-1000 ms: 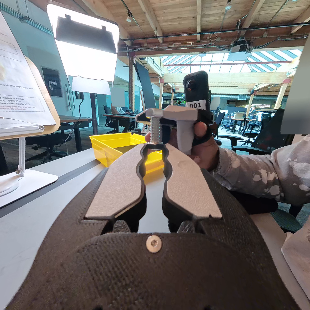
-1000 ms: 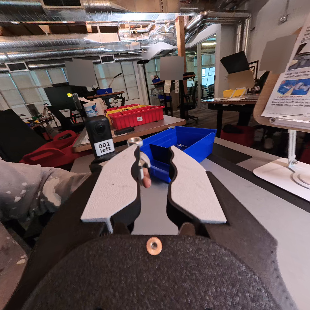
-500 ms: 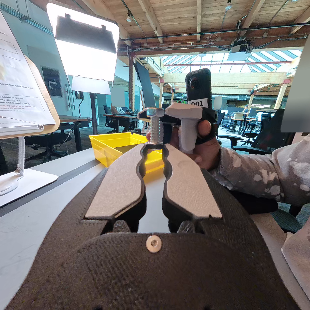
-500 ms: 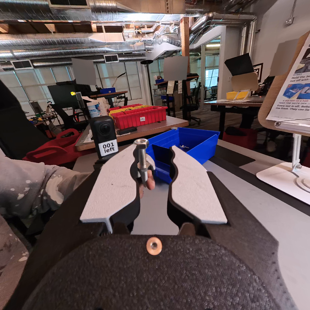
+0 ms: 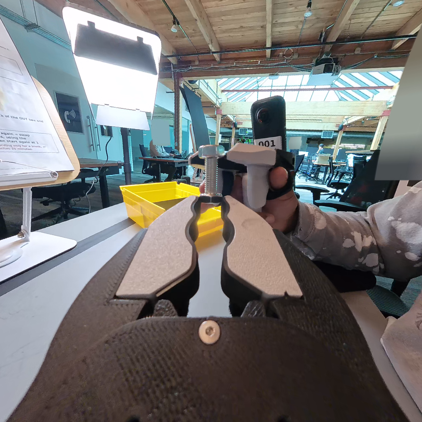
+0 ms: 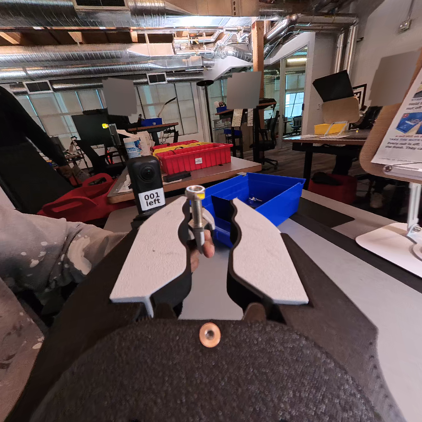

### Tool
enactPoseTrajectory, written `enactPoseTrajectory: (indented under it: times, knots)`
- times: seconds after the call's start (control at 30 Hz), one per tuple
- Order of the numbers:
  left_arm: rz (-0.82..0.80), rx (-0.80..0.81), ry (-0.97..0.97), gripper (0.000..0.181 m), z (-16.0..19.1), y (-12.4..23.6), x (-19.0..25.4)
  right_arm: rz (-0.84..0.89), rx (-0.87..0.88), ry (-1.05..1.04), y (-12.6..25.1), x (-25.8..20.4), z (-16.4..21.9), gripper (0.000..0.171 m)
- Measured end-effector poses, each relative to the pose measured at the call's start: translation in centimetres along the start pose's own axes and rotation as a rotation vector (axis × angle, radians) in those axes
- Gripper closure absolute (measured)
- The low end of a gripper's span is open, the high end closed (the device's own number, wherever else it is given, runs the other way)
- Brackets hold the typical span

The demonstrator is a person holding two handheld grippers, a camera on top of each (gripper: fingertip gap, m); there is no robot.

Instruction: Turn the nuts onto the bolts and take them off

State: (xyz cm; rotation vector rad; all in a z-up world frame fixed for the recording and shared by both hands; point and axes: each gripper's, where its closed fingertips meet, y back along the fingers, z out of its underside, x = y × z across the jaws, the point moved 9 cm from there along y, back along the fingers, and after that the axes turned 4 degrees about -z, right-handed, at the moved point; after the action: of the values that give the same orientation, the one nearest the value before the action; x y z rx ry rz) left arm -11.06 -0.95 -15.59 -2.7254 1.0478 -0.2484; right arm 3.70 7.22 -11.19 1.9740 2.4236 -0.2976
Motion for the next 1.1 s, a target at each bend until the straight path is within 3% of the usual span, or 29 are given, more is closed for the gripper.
enactPoseTrajectory:
  times: [1.1]
  knots:
    - [0.004,0.013,-0.018,0.163,-0.3,0.2,0.2,0.017,0.011,-0.003,0.5,0.4,-0.2,0.142]
